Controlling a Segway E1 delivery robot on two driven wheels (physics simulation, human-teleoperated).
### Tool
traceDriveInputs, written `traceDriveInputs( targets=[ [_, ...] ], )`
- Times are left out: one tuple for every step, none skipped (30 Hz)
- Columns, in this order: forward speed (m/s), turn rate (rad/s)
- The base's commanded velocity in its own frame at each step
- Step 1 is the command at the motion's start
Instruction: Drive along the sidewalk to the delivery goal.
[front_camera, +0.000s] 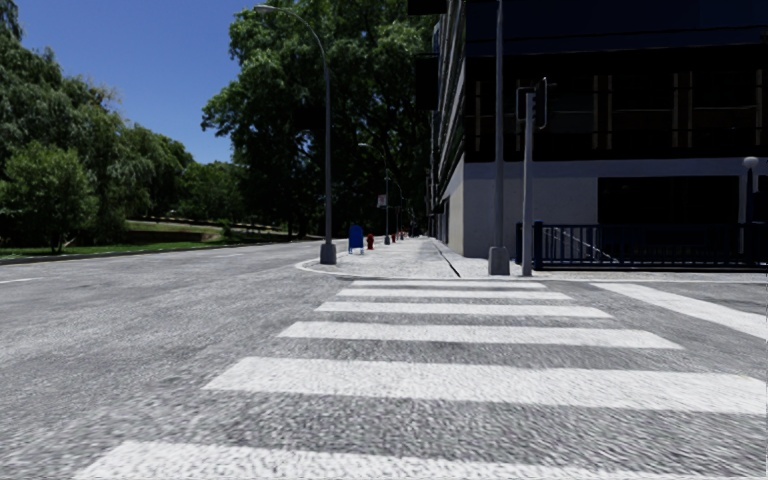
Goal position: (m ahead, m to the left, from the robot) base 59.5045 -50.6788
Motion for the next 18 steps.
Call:
traceDriveInputs(
  targets=[
    [2.0, -0.03],
    [2.0, -0.03],
    [2.0, -0.01],
    [2.0, -0.01],
    [2.0, -0.12],
    [2.0, -0.12],
    [2.0, -0.37],
    [2.0, -0.5],
    [2.0, -0.53],
    [2.0, -0.53],
    [2.0, -0.42],
    [2.0, -0.07],
    [2.0, 0.0],
    [2.0, 0.0],
    [2.0, 0.0],
    [2.0, 0.0],
    [2.0, 0.0],
    [2.0, 0.0]
  ],
)
